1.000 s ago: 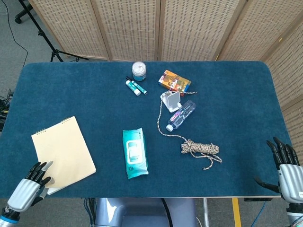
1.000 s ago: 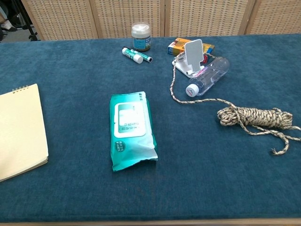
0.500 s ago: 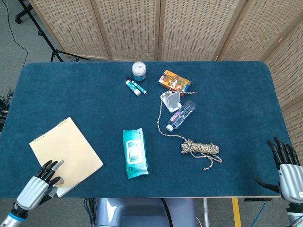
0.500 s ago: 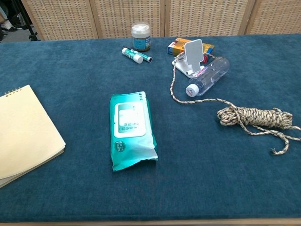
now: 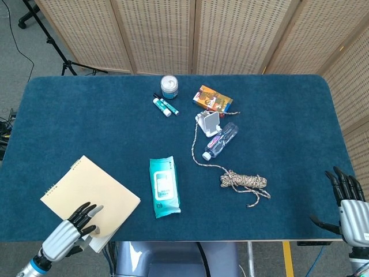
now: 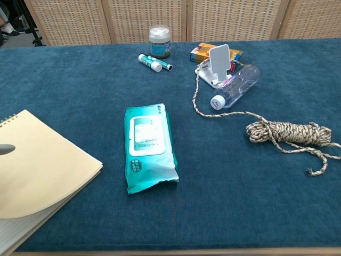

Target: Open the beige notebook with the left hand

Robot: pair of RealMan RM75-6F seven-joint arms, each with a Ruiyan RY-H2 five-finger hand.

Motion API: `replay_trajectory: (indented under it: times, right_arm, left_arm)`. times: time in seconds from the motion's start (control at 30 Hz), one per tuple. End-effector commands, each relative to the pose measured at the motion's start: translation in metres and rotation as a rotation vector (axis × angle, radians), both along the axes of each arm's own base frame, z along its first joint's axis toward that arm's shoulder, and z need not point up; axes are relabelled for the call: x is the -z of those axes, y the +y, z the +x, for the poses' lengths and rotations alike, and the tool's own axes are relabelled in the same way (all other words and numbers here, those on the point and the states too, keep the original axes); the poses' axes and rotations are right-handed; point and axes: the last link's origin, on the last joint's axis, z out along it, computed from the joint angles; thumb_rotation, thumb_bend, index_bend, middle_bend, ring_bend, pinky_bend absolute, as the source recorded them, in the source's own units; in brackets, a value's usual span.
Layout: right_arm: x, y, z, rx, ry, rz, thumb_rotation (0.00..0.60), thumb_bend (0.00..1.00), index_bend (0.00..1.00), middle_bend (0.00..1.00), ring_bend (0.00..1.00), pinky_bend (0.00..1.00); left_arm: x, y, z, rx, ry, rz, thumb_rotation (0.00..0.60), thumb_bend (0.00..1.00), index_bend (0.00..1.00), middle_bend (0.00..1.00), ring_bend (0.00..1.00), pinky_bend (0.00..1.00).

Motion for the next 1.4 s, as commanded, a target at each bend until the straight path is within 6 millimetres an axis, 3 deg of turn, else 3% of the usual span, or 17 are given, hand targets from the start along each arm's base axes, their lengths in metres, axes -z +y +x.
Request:
replay_trajectory:
  times: [0.03, 0.2, 0.43, 0.6, 0.73, 0.83, 1.0, 1.4]
  right_arm:
    - [0.001, 0.000, 0.000, -0.001, 0.004, 0.004, 0.600, 0.00, 0.00, 0.00, 0.00, 0.00]
    - [0.003, 0.000, 0.001, -0.002, 0.007, 0.007, 0.600, 0.00, 0.00, 0.00, 0.00, 0.00]
    - [0.002, 0.000, 0.001, -0.003, 0.004, 0.005, 0.600, 0.00, 0.00, 0.00, 0.00, 0.00]
    - [0.002, 0.001, 0.001, -0.004, 0.001, 0.005, 0.600, 0.00, 0.00, 0.00, 0.00, 0.00]
    - [0.001, 0.001, 0.002, -0.008, -0.001, 0.006, 0.600, 0.00, 0.00, 0.00, 0.00, 0.00]
    - [0.001, 0.001, 0.002, -0.006, -0.001, 0.005, 0.600, 0.00, 0.00, 0.00, 0.00, 0.00]
    - [0.002, 0.001, 0.002, -0.005, 0.003, 0.009, 0.600, 0.00, 0.00, 0.00, 0.00, 0.00]
    - [0.003, 0.001, 0.002, -0.005, 0.003, 0.012, 0.600, 0.00, 0.00, 0.00, 0.00, 0.00]
  left_arm:
    - [0.003, -0.001, 0.016, 0.045, -0.053, -0.033, 0.600, 0.58, 0.79, 0.00, 0.00, 0.00]
    - [0.009, -0.003, 0.031, 0.064, -0.082, -0.061, 0.600, 0.58, 0.79, 0.00, 0.00, 0.00]
    - [0.004, 0.006, 0.050, -0.164, -0.390, -0.145, 0.600, 0.60, 0.80, 0.00, 0.00, 0.00]
    - [-0.013, 0.019, 0.060, -0.312, -0.620, -0.151, 0.600, 0.61, 0.80, 0.00, 0.00, 0.00]
    - [-0.032, 0.040, 0.064, -0.499, -0.839, -0.116, 0.600, 0.61, 0.80, 0.00, 0.00, 0.00]
    - [-0.041, 0.062, 0.058, -0.731, -1.100, -0.104, 0.600, 0.62, 0.80, 0.00, 0.00, 0.00]
    - [-0.053, 0.081, 0.043, -0.862, -1.303, -0.002, 0.600, 0.64, 0.80, 0.00, 0.00, 0.00]
    - [-0.069, 0.091, -0.008, -0.980, -1.334, 0.379, 0.600, 0.64, 0.80, 0.00, 0.00, 0.00]
